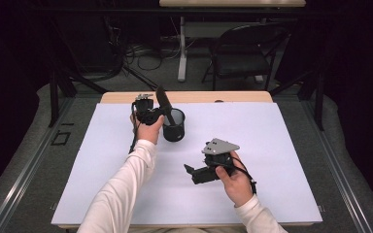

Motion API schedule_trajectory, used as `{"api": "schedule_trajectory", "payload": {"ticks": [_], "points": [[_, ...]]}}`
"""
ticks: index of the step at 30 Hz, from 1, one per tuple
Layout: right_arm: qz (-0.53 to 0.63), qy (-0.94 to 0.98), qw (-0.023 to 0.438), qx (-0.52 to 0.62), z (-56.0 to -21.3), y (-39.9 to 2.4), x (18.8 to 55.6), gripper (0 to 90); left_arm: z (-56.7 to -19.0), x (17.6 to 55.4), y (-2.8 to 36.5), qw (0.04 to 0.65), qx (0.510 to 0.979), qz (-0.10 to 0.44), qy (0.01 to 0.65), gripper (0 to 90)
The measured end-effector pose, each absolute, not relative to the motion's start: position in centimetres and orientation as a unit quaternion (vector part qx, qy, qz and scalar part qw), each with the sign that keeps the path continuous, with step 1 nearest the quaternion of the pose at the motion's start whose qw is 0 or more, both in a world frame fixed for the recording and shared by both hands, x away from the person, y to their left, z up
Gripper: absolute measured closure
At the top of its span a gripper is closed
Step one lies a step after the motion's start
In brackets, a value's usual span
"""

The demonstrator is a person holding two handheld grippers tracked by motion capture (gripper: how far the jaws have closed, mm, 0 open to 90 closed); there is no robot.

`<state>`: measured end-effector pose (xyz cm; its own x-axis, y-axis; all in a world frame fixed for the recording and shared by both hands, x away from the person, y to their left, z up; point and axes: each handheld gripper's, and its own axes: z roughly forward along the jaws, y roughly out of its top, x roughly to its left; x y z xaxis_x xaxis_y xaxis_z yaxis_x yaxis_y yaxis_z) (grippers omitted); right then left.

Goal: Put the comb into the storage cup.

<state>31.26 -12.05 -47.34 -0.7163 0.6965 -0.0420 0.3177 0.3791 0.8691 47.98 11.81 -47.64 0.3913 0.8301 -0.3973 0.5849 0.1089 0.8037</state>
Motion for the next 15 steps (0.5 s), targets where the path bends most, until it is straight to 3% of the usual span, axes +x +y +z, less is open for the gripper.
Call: {"api": "schedule_trajectory", "payload": {"ticks": [15], "points": [[0.457, 0.806, 0.207, 0.314, -47.38, -11.97, 31.25, 0.0, -47.94, 48.09, 12.5, 0.519, 0.65, 0.111, 0.543, 83.0]]}}
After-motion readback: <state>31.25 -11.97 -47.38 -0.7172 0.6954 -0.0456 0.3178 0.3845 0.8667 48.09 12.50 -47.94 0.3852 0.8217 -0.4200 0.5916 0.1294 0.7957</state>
